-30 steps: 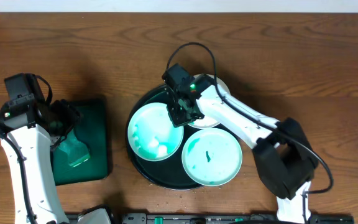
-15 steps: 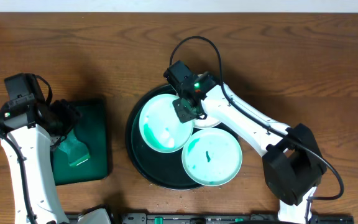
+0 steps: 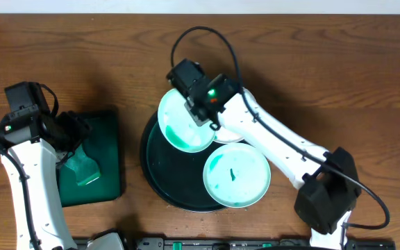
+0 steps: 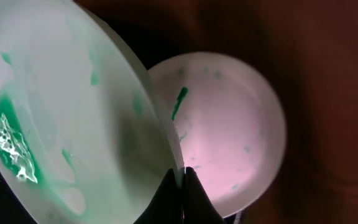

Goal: Clean dirty plates on tray and stack at the side
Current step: 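Lift the top-right white plate off the tray with the right gripper, then carry the plate to the right side of the table and set it down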

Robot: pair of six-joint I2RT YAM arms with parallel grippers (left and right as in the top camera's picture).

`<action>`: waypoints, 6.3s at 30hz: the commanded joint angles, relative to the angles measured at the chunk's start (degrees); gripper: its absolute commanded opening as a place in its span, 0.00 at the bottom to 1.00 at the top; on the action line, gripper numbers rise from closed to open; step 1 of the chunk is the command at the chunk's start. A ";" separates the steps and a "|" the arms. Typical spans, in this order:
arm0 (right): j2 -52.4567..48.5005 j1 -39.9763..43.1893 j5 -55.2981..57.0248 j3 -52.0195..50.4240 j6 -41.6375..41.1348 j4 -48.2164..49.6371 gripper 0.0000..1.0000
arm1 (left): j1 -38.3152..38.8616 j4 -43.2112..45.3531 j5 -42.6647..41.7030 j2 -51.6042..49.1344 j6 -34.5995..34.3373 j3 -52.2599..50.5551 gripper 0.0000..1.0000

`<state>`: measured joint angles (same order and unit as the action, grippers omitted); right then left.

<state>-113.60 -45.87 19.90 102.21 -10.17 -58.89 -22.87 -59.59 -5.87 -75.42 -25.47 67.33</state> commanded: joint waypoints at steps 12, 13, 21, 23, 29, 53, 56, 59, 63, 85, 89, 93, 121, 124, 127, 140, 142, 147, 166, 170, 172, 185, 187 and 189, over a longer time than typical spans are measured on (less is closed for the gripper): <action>1.75 -9.27 24.76 1.40 10.75 -0.20 0.01 | -0.20 -0.17 -0.11 -0.02 0.35 1.25 0.75; 1.75 -9.66 25.68 1.40 11.34 -0.09 0.01 | -0.20 -0.17 -0.11 -0.15 0.35 1.25 0.75; 1.75 -12.81 32.72 1.40 19.30 2.84 0.01 | -0.20 -0.17 -0.13 -1.92 0.35 1.20 0.75; 1.75 -14.01 35.47 1.40 23.17 4.66 0.01 | -0.20 -0.15 -0.13 -2.40 0.35 1.18 0.75; 1.75 -16.50 41.59 1.40 32.96 9.11 0.01 | -0.20 -0.17 -0.13 -2.71 0.35 1.16 0.75; 1.75 -20.98 44.83 1.40 52.74 12.00 0.01 | -0.20 -0.17 -0.13 -2.71 0.35 1.16 0.75; 1.75 -20.98 45.88 1.40 53.79 12.07 0.01 | -0.20 -0.17 -0.13 -2.71 0.35 1.16 0.75; 1.75 -20.98 45.90 1.40 54.21 12.07 0.01 | -0.20 -0.17 -0.13 -2.71 0.35 1.16 0.75; 1.75 -21.00 45.88 1.40 54.18 12.04 0.01 | -0.20 -0.17 -0.13 -2.71 0.35 1.16 0.75; 1.75 -20.98 46.01 1.40 53.94 11.98 0.01 | -0.20 -0.50 -0.13 -2.71 0.35 1.16 0.75; 1.75 -20.98 45.86 1.40 53.96 11.98 0.01 | -0.20 -0.59 -0.11 -2.71 0.35 1.16 0.75; 1.75 -20.98 45.83 1.40 53.92 11.98 0.01 | -0.20 -0.61 -0.13 -2.71 0.35 1.16 0.75; 1.75 -12.92 12.33 1.42 24.55 5.29 0.01 | -0.20 -1.01 -0.11 -2.71 1.22 1.16 0.75; 1.88 -9.29 8.28 1.81 22.12 4.61 0.01 | -0.20 -1.05 -0.11 -2.71 1.22 1.16 0.75; 2.60 -4.85 0.44 2.16 18.29 4.00 0.01 | -0.20 -1.05 -0.13 -2.71 1.22 1.16 0.75; 12.17 26.64 -24.92 3.13 0.52 3.63 0.01 | -0.20 -1.03 -0.13 -2.71 1.22 1.16 0.75; 12.33 32.17 -27.69 3.10 -0.92 2.34 0.01 | -0.20 -1.03 -0.13 -2.71 1.25 1.16 0.75; 10.54 46.53 -33.81 2.99 -2.93 -2.64 0.01 | -0.20 -1.03 -0.11 -2.71 1.25 1.16 0.75; -10.38 67.06 -28.24 2.93 -7.52 -9.05 0.01 | -0.20 -1.07 -0.11 -2.71 1.46 1.16 0.75; -13.70 69.59 -26.40 2.93 -7.85 -9.38 0.01 | -0.20 -1.07 -0.11 -2.71 1.90 1.16 0.75; -14.29 70.73 -26.32 2.93 -7.80 -9.75 0.01 | -0.20 -1.03 -0.11 -2.71 1.88 1.16 0.75; -14.34 68.41 -26.16 2.93 -4.26 -13.40 0.23 | -0.20 -1.01 -0.11 -2.71 1.86 1.16 0.74; -14.21 67.56 -26.16 2.95 -3.85 -13.77 0.24 | -0.20 -1.01 -0.11 -2.71 1.86 1.16 0.74; -13.73 66.73 -26.16 2.95 -3.23 -13.84 0.31 | -0.20 -0.98 -0.11 -2.71 1.86 1.16 0.74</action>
<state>-128.25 22.31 -6.50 104.90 -14.96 -72.53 -22.87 -60.25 -5.89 -77.69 -24.36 67.33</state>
